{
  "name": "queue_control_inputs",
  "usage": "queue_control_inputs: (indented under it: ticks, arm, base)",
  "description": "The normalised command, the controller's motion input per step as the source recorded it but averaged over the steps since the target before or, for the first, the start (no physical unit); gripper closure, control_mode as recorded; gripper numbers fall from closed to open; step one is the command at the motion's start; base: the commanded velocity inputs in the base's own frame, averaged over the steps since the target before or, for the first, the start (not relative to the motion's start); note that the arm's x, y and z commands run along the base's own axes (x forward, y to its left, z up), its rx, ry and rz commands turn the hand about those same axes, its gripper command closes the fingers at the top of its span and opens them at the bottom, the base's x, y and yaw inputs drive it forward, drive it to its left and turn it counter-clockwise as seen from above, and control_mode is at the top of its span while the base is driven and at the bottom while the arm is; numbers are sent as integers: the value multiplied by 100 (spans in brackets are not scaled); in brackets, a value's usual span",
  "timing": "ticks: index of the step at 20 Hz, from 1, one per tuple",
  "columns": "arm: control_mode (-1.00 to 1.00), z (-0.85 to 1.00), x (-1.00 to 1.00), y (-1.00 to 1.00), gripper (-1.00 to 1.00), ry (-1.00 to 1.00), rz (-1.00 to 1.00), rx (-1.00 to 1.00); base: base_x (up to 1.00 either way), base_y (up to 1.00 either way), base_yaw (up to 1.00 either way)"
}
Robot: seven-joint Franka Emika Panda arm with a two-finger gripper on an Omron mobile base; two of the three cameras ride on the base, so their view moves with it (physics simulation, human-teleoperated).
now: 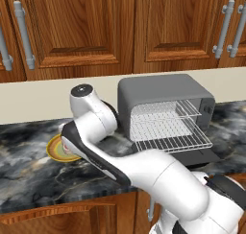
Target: Open the toaster oven door. Place the bread on the top rack in the toaster oven and place the steak on the bottom rack.
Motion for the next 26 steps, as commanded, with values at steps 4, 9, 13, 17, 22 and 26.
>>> queue_control_inputs:
  ticks: [4,9,13,17,22,26]
  arm:
    - [-100,-31,48,22,-100,0,-9,0]
    - [-100,-30,43,24,-100,0,-6,1]
    - [-100,-27,31,12,-100,0,-2,2]
    - [-100,-27,26,6,-100,0,-1,0]
    - [-100,-23,26,3,-100,0,0,0]
    - [-100,-19,29,17,-100,0,0,0]
  base:
    - [0,0,0]
    - [0,0,0]
    - [0,0,0]
    - [0,0,0]
    - [0,0,0]
    - [0,0,0]
